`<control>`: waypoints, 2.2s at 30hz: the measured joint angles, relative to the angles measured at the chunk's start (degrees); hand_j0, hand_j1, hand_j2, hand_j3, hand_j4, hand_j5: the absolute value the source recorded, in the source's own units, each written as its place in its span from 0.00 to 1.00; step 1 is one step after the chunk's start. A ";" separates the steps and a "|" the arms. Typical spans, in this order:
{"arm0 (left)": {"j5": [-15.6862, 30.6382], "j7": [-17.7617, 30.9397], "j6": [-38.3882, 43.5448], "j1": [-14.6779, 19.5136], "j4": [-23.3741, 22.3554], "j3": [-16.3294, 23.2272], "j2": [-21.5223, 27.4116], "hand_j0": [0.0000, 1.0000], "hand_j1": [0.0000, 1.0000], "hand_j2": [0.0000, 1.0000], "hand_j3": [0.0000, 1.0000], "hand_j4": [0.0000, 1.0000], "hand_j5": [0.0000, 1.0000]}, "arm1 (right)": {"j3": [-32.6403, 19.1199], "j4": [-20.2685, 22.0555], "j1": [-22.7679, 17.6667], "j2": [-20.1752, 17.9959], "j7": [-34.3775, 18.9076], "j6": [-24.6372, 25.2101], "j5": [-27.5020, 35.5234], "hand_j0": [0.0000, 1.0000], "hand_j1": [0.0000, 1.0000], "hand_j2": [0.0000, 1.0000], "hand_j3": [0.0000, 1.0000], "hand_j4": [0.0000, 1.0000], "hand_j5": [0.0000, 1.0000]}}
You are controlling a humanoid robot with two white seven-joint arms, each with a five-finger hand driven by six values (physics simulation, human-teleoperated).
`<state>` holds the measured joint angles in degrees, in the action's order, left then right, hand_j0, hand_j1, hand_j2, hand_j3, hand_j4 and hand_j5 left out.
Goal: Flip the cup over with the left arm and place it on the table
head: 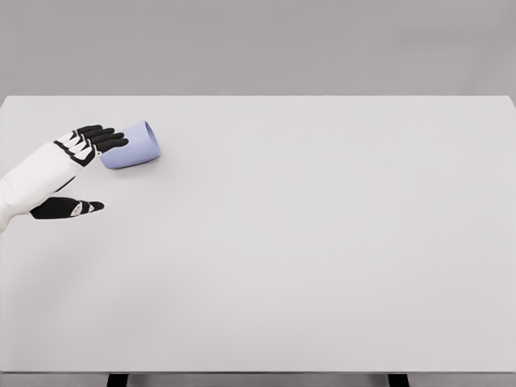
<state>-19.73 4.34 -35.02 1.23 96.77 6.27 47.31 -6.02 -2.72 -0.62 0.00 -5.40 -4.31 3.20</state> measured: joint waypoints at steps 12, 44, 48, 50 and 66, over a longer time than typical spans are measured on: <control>0.00 0.00 0.00 0.53 -0.11 -0.86 0.08 1.00 1.00 1.00 1.00 1.00 1.00 | 0.06 -0.26 0.00 0.00 -0.12 0.09 -0.03 1.00 1.00 1.00 1.00 1.00 1.00; 0.73 30.67 69.55 26.72 0.33 6.72 -16.41 1.00 1.00 1.00 1.00 1.00 1.00 | 0.04 -0.27 0.00 0.00 -0.13 0.09 -0.04 1.00 1.00 1.00 1.00 1.00 1.00; -2.89 30.68 70.00 28.30 -1.51 9.32 -18.69 1.00 1.00 1.00 1.00 1.00 1.00 | 0.04 -0.27 0.00 0.00 -0.13 0.09 -0.03 1.00 1.00 1.00 1.00 1.00 1.00; -4.06 30.68 70.07 29.18 -3.29 10.12 -19.36 1.00 1.00 1.00 1.00 1.00 1.00 | 0.04 -0.27 0.00 0.00 -0.13 0.09 -0.04 1.00 1.00 1.00 1.00 1.00 1.00; -8.86 30.68 70.17 31.11 -9.92 13.84 -22.99 0.98 0.98 0.98 0.98 0.98 0.98 | 0.04 -0.27 0.00 0.00 -0.13 0.09 -0.04 1.00 1.00 1.00 1.00 1.00 1.00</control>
<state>-28.59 35.02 35.15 32.34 86.85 20.11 24.32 -5.98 -2.99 -0.62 0.00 -5.53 -4.22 3.16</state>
